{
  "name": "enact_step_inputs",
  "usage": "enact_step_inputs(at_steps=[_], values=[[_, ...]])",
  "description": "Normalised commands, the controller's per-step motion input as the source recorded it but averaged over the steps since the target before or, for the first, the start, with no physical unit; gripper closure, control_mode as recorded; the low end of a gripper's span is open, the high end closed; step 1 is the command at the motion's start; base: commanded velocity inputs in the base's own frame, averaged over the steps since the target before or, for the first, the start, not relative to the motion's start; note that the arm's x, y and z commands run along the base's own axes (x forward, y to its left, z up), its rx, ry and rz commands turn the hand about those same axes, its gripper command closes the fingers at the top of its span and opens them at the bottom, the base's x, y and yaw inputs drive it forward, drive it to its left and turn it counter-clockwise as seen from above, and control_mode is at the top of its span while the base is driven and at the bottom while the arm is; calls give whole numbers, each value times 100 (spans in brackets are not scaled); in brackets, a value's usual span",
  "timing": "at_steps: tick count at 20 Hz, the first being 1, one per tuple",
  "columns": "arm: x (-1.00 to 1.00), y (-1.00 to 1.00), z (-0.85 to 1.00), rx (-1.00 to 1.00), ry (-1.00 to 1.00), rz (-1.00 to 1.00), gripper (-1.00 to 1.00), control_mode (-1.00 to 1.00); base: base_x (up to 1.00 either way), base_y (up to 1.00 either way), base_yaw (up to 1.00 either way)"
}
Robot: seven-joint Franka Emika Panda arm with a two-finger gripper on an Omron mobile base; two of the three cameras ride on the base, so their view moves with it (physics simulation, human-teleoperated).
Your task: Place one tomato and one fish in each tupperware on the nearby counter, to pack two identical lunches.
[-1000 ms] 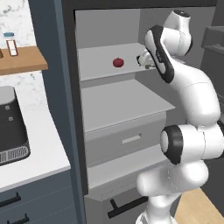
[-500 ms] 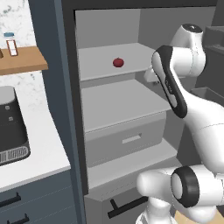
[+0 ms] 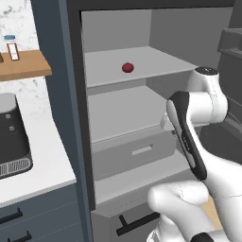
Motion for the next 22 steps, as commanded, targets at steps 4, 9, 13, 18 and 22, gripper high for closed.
enact_step_inputs(at_steps=[4, 9, 13, 18, 22], values=[[-95, 6, -25, 0, 14, -4, 100, -100, 0, 0, 0], [-83, 4, 0, 0, 5, -3, 100, -100, 0, 0, 0], [-63, 3, 0, 0, 0, -1, 100, 100, -25, 5, 0], [0, 0, 0, 0, 0, 0, 100, 100, -97, 64, 0], [0, 0, 0, 0, 0, 0, 100, 100, -75, 100, 0]])
